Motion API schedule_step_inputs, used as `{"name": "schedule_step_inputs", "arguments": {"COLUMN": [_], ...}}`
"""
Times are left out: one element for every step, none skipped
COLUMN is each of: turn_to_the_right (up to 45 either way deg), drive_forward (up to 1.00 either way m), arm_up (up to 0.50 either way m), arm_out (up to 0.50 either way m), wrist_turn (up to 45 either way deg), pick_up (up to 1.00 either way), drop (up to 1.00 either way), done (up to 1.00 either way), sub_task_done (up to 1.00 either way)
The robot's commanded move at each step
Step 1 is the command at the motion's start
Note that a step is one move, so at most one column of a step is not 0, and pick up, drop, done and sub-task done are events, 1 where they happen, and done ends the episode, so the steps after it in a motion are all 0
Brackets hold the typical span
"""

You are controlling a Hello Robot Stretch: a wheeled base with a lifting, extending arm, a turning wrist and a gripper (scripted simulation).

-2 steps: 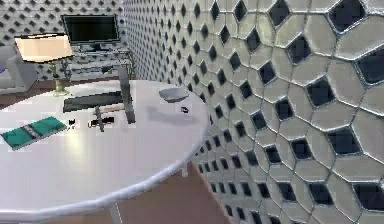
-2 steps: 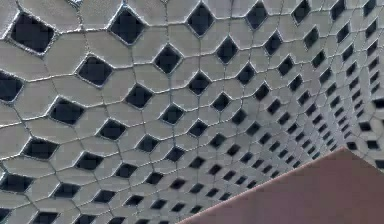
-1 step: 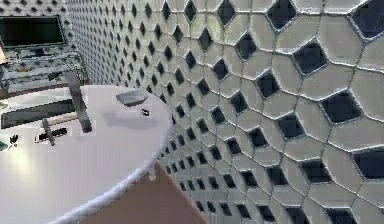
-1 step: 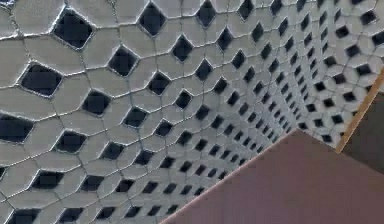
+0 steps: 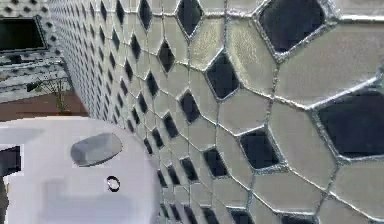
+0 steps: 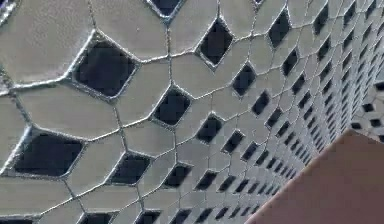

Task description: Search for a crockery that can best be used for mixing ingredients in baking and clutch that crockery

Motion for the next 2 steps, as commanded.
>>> {"name": "schedule_step_inputs", "arguments": {"turn_to_the_right": [-45.0, -45.0], "drive_forward": [0.0, 0.0], "arm_up": [0.0, 0.0], "arm_out": [0.0, 0.0], "wrist_turn": [0.0, 0.0], "pick_up": [0.0, 0.0], "drop": [0.0, 0.0], "done": [0.0, 0.0], "sub_task_done": [0.0, 0.0]}}
